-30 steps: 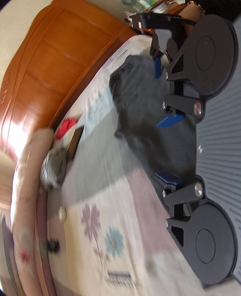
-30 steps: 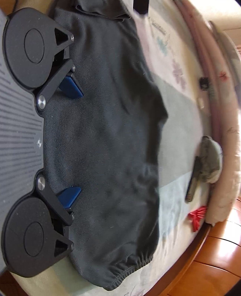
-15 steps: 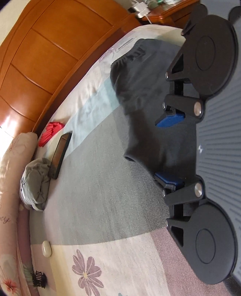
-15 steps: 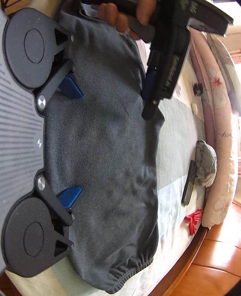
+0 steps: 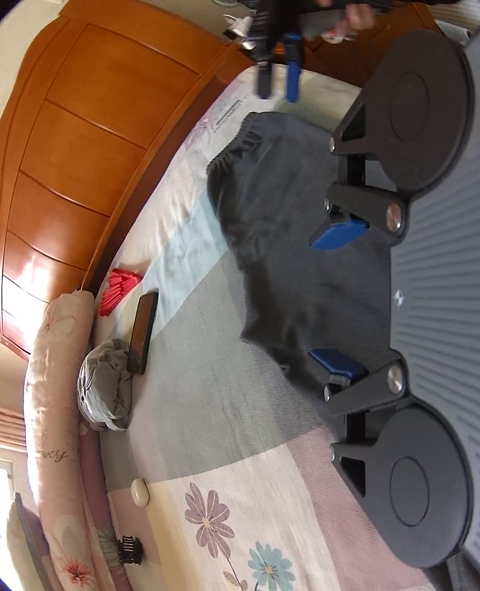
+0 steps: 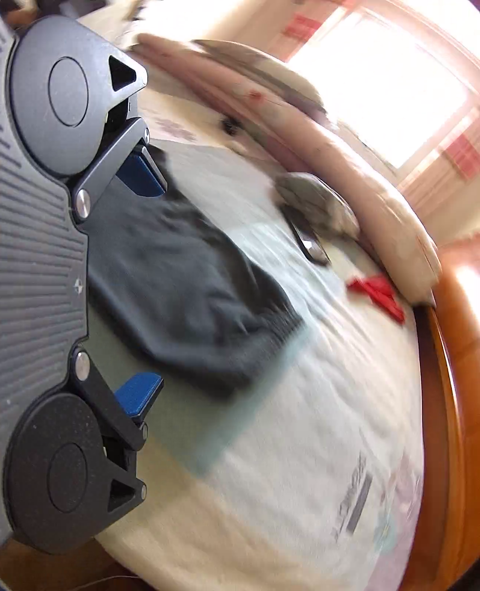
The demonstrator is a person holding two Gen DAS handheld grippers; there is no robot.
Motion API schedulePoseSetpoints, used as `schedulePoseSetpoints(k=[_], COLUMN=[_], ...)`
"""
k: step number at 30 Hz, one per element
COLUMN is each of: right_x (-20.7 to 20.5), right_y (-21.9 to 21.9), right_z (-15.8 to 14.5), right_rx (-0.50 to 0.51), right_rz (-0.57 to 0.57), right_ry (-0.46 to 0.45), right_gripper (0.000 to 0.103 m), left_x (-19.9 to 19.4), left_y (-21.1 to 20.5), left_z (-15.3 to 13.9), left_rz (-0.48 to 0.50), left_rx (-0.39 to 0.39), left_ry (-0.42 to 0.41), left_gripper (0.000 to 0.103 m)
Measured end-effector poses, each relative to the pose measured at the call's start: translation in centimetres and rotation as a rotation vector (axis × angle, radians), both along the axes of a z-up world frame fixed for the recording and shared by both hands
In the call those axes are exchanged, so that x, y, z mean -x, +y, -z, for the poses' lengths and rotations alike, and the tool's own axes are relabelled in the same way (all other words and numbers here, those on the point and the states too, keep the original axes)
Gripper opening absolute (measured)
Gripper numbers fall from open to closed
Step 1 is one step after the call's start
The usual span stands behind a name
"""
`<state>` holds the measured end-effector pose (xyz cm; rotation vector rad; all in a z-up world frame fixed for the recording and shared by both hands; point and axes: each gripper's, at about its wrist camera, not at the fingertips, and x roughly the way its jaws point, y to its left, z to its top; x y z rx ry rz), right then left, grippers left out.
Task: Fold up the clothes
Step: 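Close the right gripper on the elastic waistband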
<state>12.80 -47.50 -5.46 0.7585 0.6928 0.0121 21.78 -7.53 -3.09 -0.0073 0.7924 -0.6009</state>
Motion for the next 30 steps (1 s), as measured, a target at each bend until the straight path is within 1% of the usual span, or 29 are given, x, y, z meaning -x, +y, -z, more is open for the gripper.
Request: schedulePoseSetpoints(k=[2, 5, 9, 13, 19, 20, 23, 24, 27, 30], right_x=[-0.7, -2.2, -3.4, -4.7, -6.0, -5.7, -4.3, -4.0, -4.3, -5.5], right_y=[-2.3, -4.1, -4.6, -4.5, -4.1, -4.0, -2.8, -2.3, -1.8, -2.9], right_z=[1.0, 2.7, 3.5, 3.7, 3.5, 3.6, 3.9, 4.0, 3.8, 3.8], right_rx=[-0.082, -0.172, -0.226, -0.229, -0.187, -0.196, -0.268, -0.265, -0.213, -0.218], right_rz=[0.024, 0.034, 0.034, 0.026, 0.003, -0.008, -0.074, -0.088, -0.074, -0.019], right_ry=[0.003, 0.019, 0.007, -0.006, -0.012, -0.010, -0.018, -0.027, -0.057, -0.083], right_gripper=[0.103, 0.103, 0.103, 0.103, 0.103, 0.103, 0.103, 0.103, 0.103, 0.103], left_x=[0.5, 0.9, 1.2, 1.4, 1.9, 1.9, 1.9, 1.9, 1.8, 2.1], left_y=[-0.4, -0.9, -1.5, -2.1, -2.8, -2.8, -2.7, -2.6, -3.1, -3.5], left_z=[0.3, 0.6, 0.6, 0.5, 0.4, 0.4, 0.6, 0.7, 0.9, 0.7], left_rz=[0.005, 0.008, 0.016, 0.034, 0.059, 0.062, 0.054, 0.050, 0.060, 0.080], left_rx=[0.000, 0.025, 0.025, 0.012, 0.003, 0.003, 0.018, 0.025, 0.028, 0.036], left_ry=[0.012, 0.038, 0.046, 0.041, 0.036, 0.035, 0.047, 0.054, 0.060, 0.048], left_gripper=[0.060, 0.061, 0.061, 0.064, 0.064, 0.065, 0.065, 0.065, 0.065, 0.065])
